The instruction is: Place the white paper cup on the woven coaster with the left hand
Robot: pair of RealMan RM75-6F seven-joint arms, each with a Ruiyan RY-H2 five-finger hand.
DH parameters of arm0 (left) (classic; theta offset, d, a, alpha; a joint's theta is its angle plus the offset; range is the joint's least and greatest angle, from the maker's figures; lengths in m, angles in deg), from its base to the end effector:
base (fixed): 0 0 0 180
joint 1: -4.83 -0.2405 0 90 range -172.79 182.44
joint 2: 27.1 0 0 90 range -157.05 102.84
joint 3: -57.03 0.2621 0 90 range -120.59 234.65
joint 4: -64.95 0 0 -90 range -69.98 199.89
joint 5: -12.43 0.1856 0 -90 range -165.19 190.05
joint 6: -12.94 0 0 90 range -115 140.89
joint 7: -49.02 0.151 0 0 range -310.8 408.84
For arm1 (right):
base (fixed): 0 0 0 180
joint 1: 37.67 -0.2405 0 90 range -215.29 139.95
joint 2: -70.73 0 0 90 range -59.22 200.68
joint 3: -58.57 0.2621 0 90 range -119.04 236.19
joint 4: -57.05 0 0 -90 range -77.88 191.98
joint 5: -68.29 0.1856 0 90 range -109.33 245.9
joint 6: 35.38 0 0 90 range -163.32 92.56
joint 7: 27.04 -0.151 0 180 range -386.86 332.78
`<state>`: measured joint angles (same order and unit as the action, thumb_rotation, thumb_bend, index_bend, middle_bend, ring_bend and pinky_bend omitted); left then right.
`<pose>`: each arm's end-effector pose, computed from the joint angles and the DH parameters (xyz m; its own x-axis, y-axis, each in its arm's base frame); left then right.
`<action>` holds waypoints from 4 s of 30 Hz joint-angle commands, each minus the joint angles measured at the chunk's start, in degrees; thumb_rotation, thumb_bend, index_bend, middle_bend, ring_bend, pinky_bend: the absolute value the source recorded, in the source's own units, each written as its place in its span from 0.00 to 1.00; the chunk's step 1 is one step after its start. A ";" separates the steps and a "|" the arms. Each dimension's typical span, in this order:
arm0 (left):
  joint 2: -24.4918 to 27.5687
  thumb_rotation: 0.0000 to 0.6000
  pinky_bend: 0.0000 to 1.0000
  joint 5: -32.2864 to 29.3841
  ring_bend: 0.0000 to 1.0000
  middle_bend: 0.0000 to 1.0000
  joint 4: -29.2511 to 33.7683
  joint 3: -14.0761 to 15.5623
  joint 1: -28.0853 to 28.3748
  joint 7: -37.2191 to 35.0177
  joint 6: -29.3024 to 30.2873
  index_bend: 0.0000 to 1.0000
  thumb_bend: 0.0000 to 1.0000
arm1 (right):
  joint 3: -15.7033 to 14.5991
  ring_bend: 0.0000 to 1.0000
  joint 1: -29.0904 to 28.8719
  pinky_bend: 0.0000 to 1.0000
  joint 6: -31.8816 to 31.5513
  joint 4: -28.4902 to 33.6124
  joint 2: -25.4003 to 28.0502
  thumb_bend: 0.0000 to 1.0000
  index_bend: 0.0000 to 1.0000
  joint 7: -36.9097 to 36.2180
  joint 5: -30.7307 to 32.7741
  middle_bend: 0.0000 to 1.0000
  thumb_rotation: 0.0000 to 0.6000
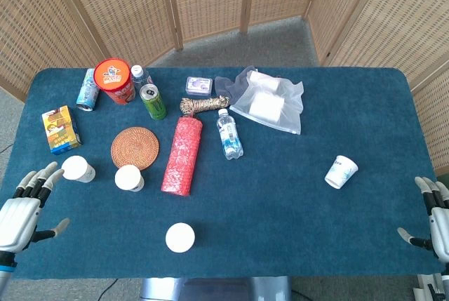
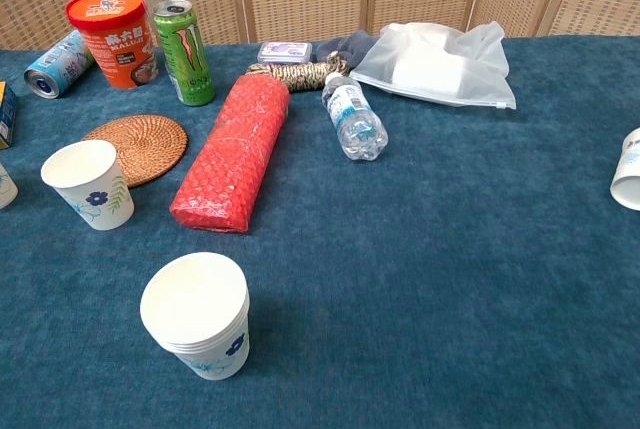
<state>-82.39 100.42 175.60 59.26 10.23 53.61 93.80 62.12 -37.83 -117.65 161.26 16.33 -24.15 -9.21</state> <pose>-0.2602 0.1664 0.1831 0.3245 0.1680 0.9308 0.9459 -0.0562 -0.3196 -0.3124 -0.1595 0.2208 0.3840 -0.0810 0.9198 -0.8989 0.1948 0.3924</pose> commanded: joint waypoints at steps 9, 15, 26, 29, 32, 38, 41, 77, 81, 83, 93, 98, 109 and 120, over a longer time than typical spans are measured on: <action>0.01 1.00 0.00 -0.38 0.00 0.00 -0.01 -0.12 0.26 -0.85 -0.69 0.00 0.29 | -0.36 0.00 -0.06 0.17 0.39 0.01 0.13 0.00 0.00 0.16 -0.11 0.00 1.00; -0.23 1.00 0.00 -1.36 0.00 0.00 -1.18 -0.68 0.81 -0.96 -1.49 0.00 0.29 | -0.11 0.00 -0.18 0.17 0.39 0.29 0.23 0.00 0.00 0.32 0.35 0.00 1.00; -3.25 1.00 0.00 -14.68 0.00 0.00 -9.64 -5.61 7.10 -0.19 -12.59 0.00 0.29 | -0.36 0.00 -0.01 0.17 0.43 0.86 0.69 0.00 0.00 0.16 0.39 0.00 1.00; -4.17 1.00 0.00 -17.85 0.00 0.00 -11.79 -6.90 8.94 0.20 -15.29 0.00 0.29 | -0.28 0.00 0.11 0.17 0.22 0.96 0.85 0.00 0.00 -0.26 0.43 0.00 1.00; -4.92 1.00 0.00 -20.33 0.00 0.00 -13.13 -7.69 10.34 1.14 -17.19 0.00 0.29 | -0.19 0.00 0.16 0.17 0.17 0.97 1.09 0.00 0.00 -0.68 0.58 0.00 1.00; -5.84 1.00 0.00 -26.28 0.00 0.00 -14.88 -8.99 12.85 1.60 -21.85 0.00 0.29 | -0.01 0.00 0.28 0.17 -0.36 0.76 1.22 0.00 0.00 -0.74 0.49 0.00 1.00; -6.64 1.00 0.00 -28.79 0.00 0.00 -16.22 -9.12 14.02 2.15 -24.00 0.00 0.29 | -0.03 0.00 0.27 0.17 -0.43 0.60 1.02 0.00 0.00 -0.61 0.37 0.00 1.00; -18.65 1.00 0.57 -32.76 0.48 0.41 -23.39 -11.40 20.89 9.08 -20.56 0.18 0.37 | 0.64 0.00 0.56 0.17 -1.04 0.14 1.16 0.00 0.00 -2.64 0.74 0.00 1.00; -19.32 1.00 0.56 -30.25 0.47 0.40 -24.14 -13.02 21.63 7.25 -18.91 0.19 0.37 | 0.55 0.00 0.55 0.17 -0.98 0.19 1.12 0.00 0.00 -2.58 0.57 0.00 1.00; -20.06 1.00 0.56 -29.21 0.47 0.40 -24.93 -13.54 22.28 6.92 -18.60 0.20 0.37 | 0.52 0.00 0.50 0.17 -0.86 0.16 1.08 0.00 0.00 -2.51 0.60 0.00 1.00; -26.21 1.00 0.56 -32.43 0.45 0.40 -29.88 -15.77 27.98 11.50 -22.35 0.21 0.36 | 0.45 0.00 0.32 0.17 -0.54 0.07 0.86 0.00 0.00 -2.15 0.56 0.00 1.00; -29.23 1.00 0.56 -34.52 0.45 0.40 -31.19 -16.33 30.00 13.19 -23.55 0.21 0.36 | 0.53 0.00 0.27 0.17 -0.34 -0.01 0.93 0.00 0.00 -2.46 0.81 0.00 1.00; -30.70 1.00 0.52 -37.82 0.23 0.10 -30.82 -16.42 31.48 16.11 -23.65 0.15 0.35 | 0.68 0.00 0.33 0.17 -0.42 0.01 1.28 0.00 0.00 -3.36 0.82 0.00 1.00; -27.79 1.00 0.38 -36.29 0.00 0.00 -26.83 -16.22 30.38 13.90 -22.21 0.02 0.34 | 0.68 0.00 0.40 0.17 -0.49 0.04 1.38 0.00 0.00 -3.50 0.84 0.00 1.00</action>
<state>-111.11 63.34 147.73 42.97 41.10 68.23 71.02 62.80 -37.43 -118.15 161.31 17.70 -27.66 -8.38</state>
